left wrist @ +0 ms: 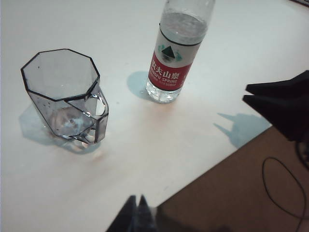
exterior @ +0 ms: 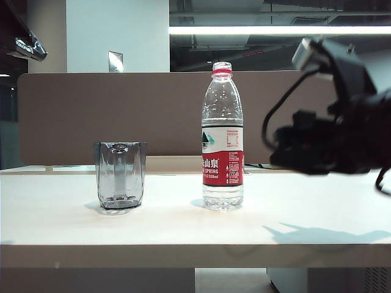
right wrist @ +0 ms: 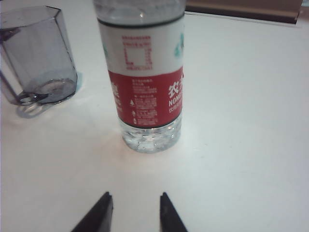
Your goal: Pick up the mineral water bottle on the table and pour water into the mug until it's full.
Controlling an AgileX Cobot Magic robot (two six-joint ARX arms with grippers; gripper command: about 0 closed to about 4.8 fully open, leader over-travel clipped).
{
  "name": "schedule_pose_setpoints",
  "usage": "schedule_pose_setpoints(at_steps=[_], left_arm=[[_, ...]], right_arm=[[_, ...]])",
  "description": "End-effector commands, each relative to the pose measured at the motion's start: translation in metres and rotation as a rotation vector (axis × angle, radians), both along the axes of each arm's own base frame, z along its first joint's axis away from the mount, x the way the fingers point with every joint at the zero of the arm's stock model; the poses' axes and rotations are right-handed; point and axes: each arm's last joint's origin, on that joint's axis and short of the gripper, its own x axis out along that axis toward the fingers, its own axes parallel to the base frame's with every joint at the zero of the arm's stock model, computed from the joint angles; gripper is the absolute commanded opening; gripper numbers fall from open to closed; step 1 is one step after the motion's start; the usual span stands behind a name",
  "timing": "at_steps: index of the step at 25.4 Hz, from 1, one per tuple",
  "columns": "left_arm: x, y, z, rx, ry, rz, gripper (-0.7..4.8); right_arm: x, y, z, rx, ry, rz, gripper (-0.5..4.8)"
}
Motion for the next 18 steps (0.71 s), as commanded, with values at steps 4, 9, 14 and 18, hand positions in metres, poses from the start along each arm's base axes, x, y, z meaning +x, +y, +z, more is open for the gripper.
schedule_pose_setpoints(at_steps=[4, 9, 14, 18], left_arm=[[0.0, 0.0, 0.002, -0.006, -0.016, -0.006, -0.02], [0.0, 0.0, 0.002, -0.006, -0.015, -0.006, -0.02], [0.0, 0.0, 0.002, -0.006, -0.015, -0.006, -0.02], [0.0, 0.0, 0.002, -0.006, -0.015, -0.006, -0.02]], right_arm=[[0.019, 0.011, -0.015, 0.094, -0.091, -0.022, 1.81], [0.031, 0.02, -0.021, 0.087, -0.081, -0.022, 2.82], [0.044, 0.028, -0.014, 0.112, -0.116, -0.025, 3.68], [0.053, 0.034, -0.009, 0.119, -0.125, -0.024, 4.28]])
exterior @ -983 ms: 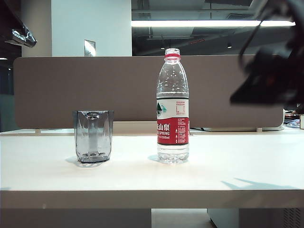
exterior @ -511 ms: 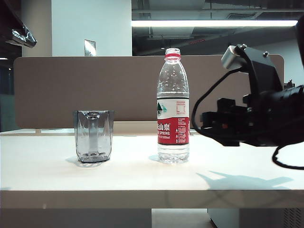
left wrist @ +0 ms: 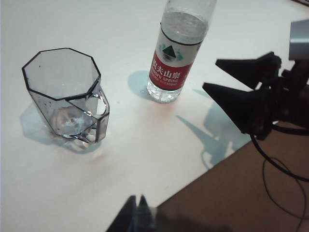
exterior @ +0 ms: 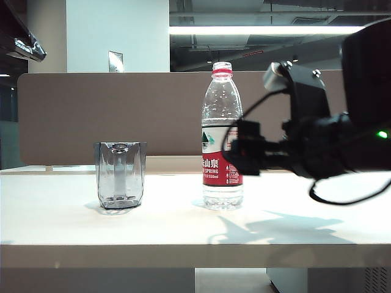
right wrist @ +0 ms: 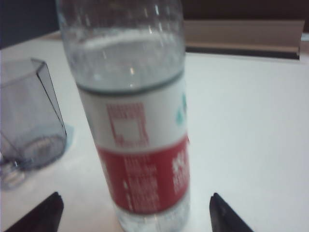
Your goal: Pick up the mineral water bottle on the table and pour water into the mug until it's full.
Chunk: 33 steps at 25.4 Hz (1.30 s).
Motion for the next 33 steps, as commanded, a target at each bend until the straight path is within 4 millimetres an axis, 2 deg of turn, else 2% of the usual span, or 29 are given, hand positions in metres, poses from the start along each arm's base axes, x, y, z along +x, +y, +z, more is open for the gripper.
schedule_pose_setpoints(at_steps=[1, 21, 25, 32, 33], left_arm=[[0.0, 0.0, 0.002, -0.006, -0.017, -0.007, -0.02], [0.0, 0.0, 0.002, -0.007, -0.017, -0.007, -0.02], [0.0, 0.0, 0.002, -0.007, -0.017, -0.007, -0.02], [0.0, 0.0, 0.002, -0.006, -0.017, -0.007, -0.02], [0.0, 0.0, 0.002, -0.007, -0.017, -0.007, -0.02]], right_arm=[[0.008, 0.006, 0.005, 0.016, -0.019, 0.0, 4.36], [0.058, 0.041, -0.013, 0.031, -0.035, -0.002, 4.36], [0.063, 0.043, -0.012, 0.034, -0.039, -0.006, 4.27], [0.076, 0.036, -0.011, 0.021, -0.025, -0.06, 4.24], [0.076, 0.034, -0.011, 0.021, -0.024, -0.062, 4.02]])
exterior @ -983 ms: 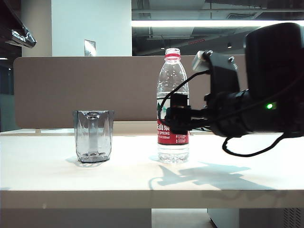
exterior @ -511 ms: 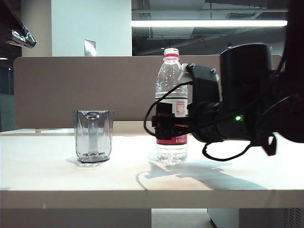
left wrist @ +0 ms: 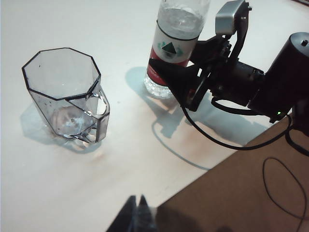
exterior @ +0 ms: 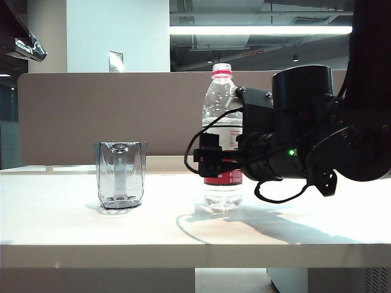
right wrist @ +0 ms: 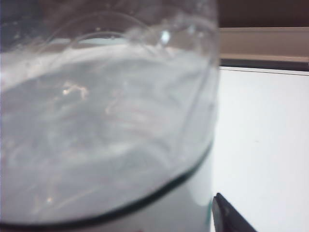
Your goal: Pick up the mineral water bottle on the table and pour water into the mug until it's full.
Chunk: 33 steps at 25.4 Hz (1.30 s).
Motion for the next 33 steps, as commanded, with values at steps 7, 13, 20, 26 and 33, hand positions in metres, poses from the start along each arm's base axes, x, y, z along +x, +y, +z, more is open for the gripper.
schedule_pose_setpoints(at_steps=[7, 13, 20, 26, 33], left_arm=[[0.0, 0.0, 0.002, -0.006, -0.017, -0.007, -0.02], [0.0, 0.0, 0.002, -0.007, -0.017, -0.007, -0.02], [0.0, 0.0, 0.002, -0.007, -0.017, -0.007, -0.02], [0.0, 0.0, 0.002, -0.007, -0.017, -0.007, -0.02], [0.0, 0.0, 0.002, -0.007, -0.017, -0.007, -0.02]], right_arm=[[0.003, -0.004, 0.001, -0.001, 0.002, -0.022, 3.08], [0.003, -0.004, -0.001, -0.061, -0.006, -0.015, 2.19], [0.008, -0.001, 0.0, -0.191, -0.022, -0.004, 2.2], [0.021, 0.008, 0.018, -0.378, -0.002, 0.024, 2.2], [0.028, 0.012, 0.042, -0.616, -0.135, 0.049, 2.2]])
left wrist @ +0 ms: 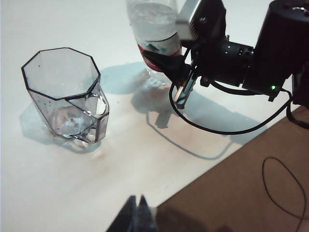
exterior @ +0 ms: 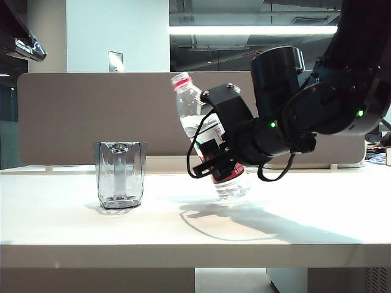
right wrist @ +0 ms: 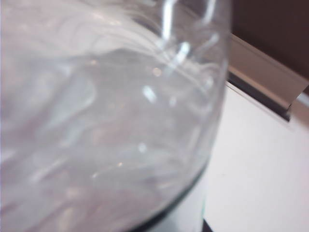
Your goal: Pick up the mineral water bottle on the table and pour water into the mug until it's full.
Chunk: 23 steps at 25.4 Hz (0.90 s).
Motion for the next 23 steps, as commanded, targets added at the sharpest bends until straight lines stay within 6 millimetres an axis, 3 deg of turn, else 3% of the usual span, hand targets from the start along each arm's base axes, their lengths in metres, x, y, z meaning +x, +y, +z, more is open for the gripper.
schedule_pose_setpoints(at_steps=[1, 23], left_arm=[[0.0, 0.0, 0.002, -0.006, -0.017, -0.006, -0.03], [0.0, 0.0, 0.002, -0.006, -0.017, -0.006, -0.02]], right_arm=[[0.005, 0.003, 0.015, -0.123, -0.073, 0.02, 2.2], [0.024, 0.012, 0.044, -0.603, -0.292, 0.038, 2.2]])
